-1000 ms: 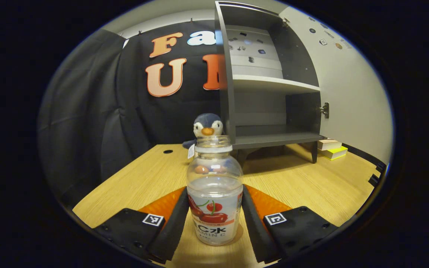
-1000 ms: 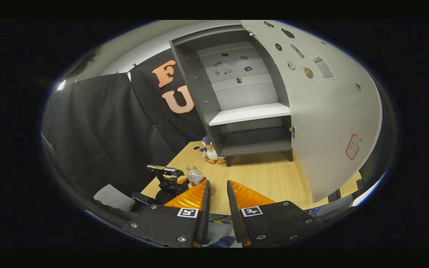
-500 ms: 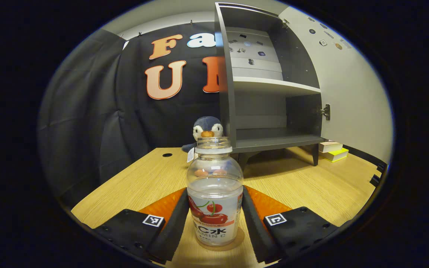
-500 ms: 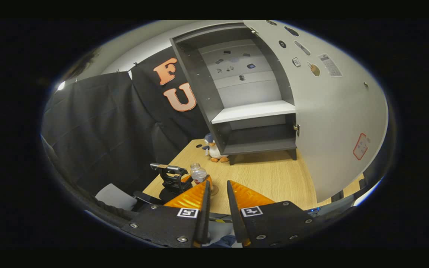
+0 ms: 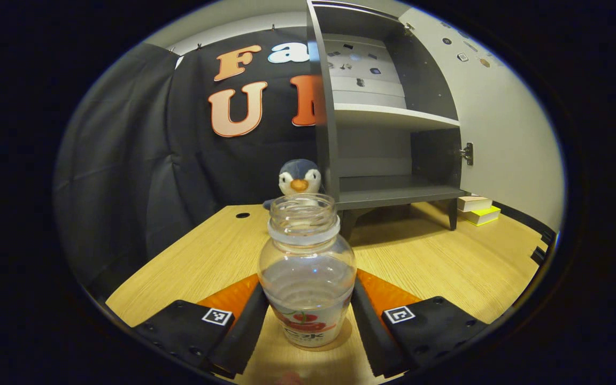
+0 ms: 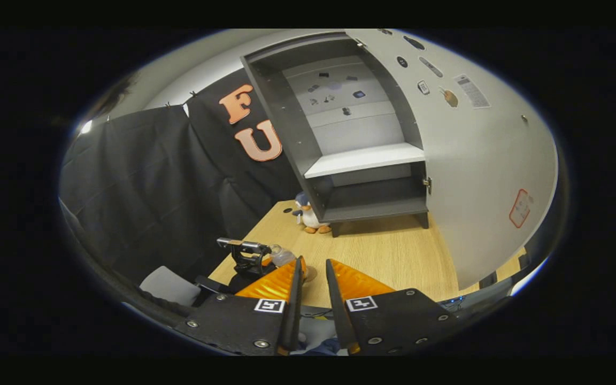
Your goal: Open the cabinet door with the right hand, grasp the bottle in the cabinet with the left hand and place it on the coaster, then close the cabinet door with the right hand.
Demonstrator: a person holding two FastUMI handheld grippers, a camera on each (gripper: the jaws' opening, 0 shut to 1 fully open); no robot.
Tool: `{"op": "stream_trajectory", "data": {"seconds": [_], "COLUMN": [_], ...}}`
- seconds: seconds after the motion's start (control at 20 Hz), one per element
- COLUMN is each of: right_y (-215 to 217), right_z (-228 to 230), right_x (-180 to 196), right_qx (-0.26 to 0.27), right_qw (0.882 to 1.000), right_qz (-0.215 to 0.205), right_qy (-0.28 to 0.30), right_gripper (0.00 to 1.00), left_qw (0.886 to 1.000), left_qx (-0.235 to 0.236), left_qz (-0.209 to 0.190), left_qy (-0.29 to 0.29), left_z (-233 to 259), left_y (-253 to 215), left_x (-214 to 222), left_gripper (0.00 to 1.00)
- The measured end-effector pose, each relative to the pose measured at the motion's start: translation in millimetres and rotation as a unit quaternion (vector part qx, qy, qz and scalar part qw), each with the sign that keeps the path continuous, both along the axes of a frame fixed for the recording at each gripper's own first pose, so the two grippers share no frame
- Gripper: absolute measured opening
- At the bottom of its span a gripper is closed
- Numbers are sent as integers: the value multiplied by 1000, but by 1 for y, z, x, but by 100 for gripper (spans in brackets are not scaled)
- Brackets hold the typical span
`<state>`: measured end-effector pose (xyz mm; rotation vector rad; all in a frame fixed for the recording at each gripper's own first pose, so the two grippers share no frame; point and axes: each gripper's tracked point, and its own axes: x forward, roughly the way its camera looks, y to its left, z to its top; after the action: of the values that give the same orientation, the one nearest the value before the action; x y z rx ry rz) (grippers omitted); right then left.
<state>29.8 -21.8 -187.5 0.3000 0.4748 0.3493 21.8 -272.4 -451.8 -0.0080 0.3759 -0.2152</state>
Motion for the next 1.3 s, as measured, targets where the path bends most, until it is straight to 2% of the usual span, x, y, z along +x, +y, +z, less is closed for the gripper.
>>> {"op": "stream_trajectory", "data": {"seconds": [0.1, 0.15, 0.2, 0.25, 0.35, 0.4, 0.45, 0.5, 0.85, 0.95, 1.15, 1.2, 1.25, 1.3], "right_y": [1, 2, 4, 4, 6, 6, 6, 6, -1, -9, -38, -47, -58, -69], "right_z": [-1, 0, 1, 2, 7, 10, 12, 14, 37, 53, 88, 98, 108, 117], "right_x": [0, -1, -2, -1, -2, -3, -3, -3, -6, -7, -15, -17, -19, -23], "right_qx": [1, 2, 3, 3, 5, 5, 4, 7, 14, 14, 6, 1, -6, -12], "right_qw": [1000, 1000, 1000, 1000, 1000, 1000, 1000, 1000, 999, 997, 992, 990, 988, 985], "right_qz": [3, 4, 5, 6, 7, 7, 6, 5, -12, -26, -58, -66, -77, -88], "right_qy": [0, 0, -1, -4, -11, -15, -17, -20, -51, -70, -114, -125, -137, -147], "right_gripper": [28, 17, 38, 28, 28, 17, 17, 28, 28, 28, 28, 19, 30, 31], "left_qw": [1000, 1000, 1000, 1000, 1000, 1000, 1000, 1000, 999, 999, 997, 996, 996, 995], "left_qx": [-8, -5, -1, 4, 6, 6, 4, 1, 1, -19, -44, -46, -47, -50], "left_qz": [1, 2, 1, 2, 6, 7, 7, 4, -1, -2, -29, -31, -32, -33], "left_qy": [-5, -7, -9, -9, -11, -13, -16, -17, -37, -40, -60, -69, -75, -78], "left_z": [7, 10, 12, 13, 19, 23, 28, 33, 85, 111, 168, 181, 192, 201], "left_y": [0, 1, 2, 3, 7, 9, 10, 9, 17, 19, 14, 15, 15, 15], "left_x": [0, -1, 1, 0, 0, -1, -3, -5, -18, -25, -28, -25, -22, -20], "left_gripper": [89, 94, 94, 95, 95, 95, 96, 96, 96, 96, 95, 95, 94, 95]}}
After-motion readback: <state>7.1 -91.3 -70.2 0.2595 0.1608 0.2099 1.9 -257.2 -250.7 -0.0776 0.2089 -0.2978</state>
